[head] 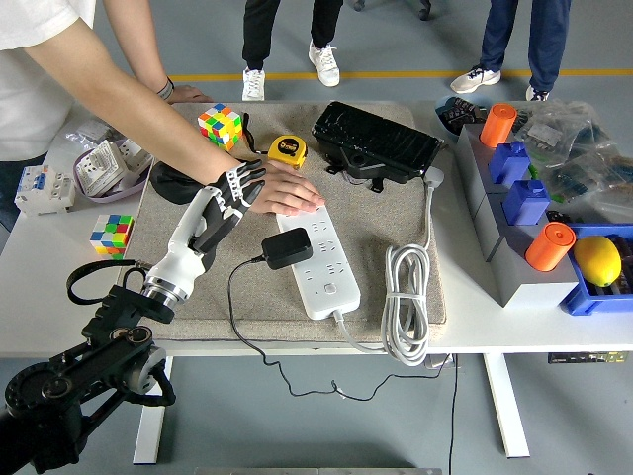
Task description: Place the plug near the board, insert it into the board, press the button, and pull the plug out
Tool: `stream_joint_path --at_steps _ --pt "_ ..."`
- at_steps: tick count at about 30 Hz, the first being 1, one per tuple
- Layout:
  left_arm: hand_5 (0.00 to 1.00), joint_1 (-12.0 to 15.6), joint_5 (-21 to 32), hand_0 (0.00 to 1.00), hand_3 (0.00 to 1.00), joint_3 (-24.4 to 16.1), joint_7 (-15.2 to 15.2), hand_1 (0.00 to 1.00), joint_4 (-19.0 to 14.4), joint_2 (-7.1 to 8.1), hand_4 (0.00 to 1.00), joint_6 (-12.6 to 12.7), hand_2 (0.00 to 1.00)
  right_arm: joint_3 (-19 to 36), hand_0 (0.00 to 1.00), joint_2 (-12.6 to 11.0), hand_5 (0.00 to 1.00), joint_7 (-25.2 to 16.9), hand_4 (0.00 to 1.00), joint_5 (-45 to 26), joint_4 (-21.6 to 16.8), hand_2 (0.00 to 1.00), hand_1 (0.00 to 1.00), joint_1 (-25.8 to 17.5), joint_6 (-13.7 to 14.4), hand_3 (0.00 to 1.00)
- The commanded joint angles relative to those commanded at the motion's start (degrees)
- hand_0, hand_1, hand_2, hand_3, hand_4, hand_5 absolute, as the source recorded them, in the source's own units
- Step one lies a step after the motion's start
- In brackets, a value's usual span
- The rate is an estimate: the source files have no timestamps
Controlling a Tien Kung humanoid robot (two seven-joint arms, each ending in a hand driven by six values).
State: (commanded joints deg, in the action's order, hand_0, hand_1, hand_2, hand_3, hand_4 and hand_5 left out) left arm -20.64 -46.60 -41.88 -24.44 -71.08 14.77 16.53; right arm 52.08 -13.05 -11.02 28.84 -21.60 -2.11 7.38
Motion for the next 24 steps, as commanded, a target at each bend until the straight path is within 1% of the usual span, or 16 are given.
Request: stream_joint_path --at_steps 1,12,13,16,18,19,21,23,24 --pt "0.715 0.0 0.0 0.834 0.819 0.0 0.0 0.824 0.1 0.03 0.916 0.0 0.827 0.0 0.607 0.0 0.257 0.0 0.816 0.0 0.0 0.544 0.588 0.0 0.0 0.544" --pt "0.722 0.0 -0.5 0.832 0.815 -0.6 0.7 0.816 -0.2 0.29 0.914 -0.2 0.825 -0.2 0.607 -0.2 0.257 0.0 0.816 0.0 -0.1 0.544 0.588 0.1 0.0 0.544" --pt "0.741 0.1 -1.0 0.818 0.813 -0.8 1.1 0.788 -0.5 0.36 0.907 -0.5 0.801 -0.2 0.607 -0.3 0.257 0.0 0.815 0.0 -0.1 0.545 0.587 0.1 0.0 0.544" --pt "0.741 0.3 -2.7 0.818 0.813 -1.7 2.6 0.788 -1.2 0.53 0.907 -2.1 0.801 -0.3 0.607 -0.4 0.257 0.0 0.815 0.1 -0.1 0.545 0.587 0.0 0.0 0.544" --pt "0.741 0.4 -4.1 0.818 0.813 -2.1 2.9 0.788 -2.1 0.72 0.907 -2.4 0.801 -0.4 0.607 -0.4 0.257 0.0 0.815 0.1 -0.1 0.545 0.587 0.0 0.0 0.544" --pt "0.8 0.4 -4.9 0.565 0.8 -2.4 3.3 0.61 -2.5 0.8 0.898 -2.5 0.622 -0.4 0.606 -0.4 0.257 0.0 0.816 0.1 -0.1 0.546 0.587 0.0 0.0 0.544" --pt "0.8 0.5 -6.4 0.565 0.8 -2.8 3.8 0.61 -3.4 0.99 0.898 -2.7 0.622 -0.4 0.606 -0.5 0.257 0.0 0.816 0.1 -0.1 0.546 0.587 0.0 0.0 0.544" --pt "0.8 0.4 -9.5 0.565 0.8 -3.8 5.4 0.61 -4.6 1.2 0.898 -3.3 0.622 -0.4 0.606 -0.5 0.257 0.0 0.816 0.2 -0.1 0.546 0.587 0.0 0.0 0.544" --pt "0.8 0.3 -11.4 0.565 0.8 -4.3 6.6 0.61 -5.3 1.39 0.898 -4.0 0.622 -0.3 0.606 -0.5 0.257 0.0 0.816 0.2 -0.2 0.546 0.587 0.0 0.0 0.544"
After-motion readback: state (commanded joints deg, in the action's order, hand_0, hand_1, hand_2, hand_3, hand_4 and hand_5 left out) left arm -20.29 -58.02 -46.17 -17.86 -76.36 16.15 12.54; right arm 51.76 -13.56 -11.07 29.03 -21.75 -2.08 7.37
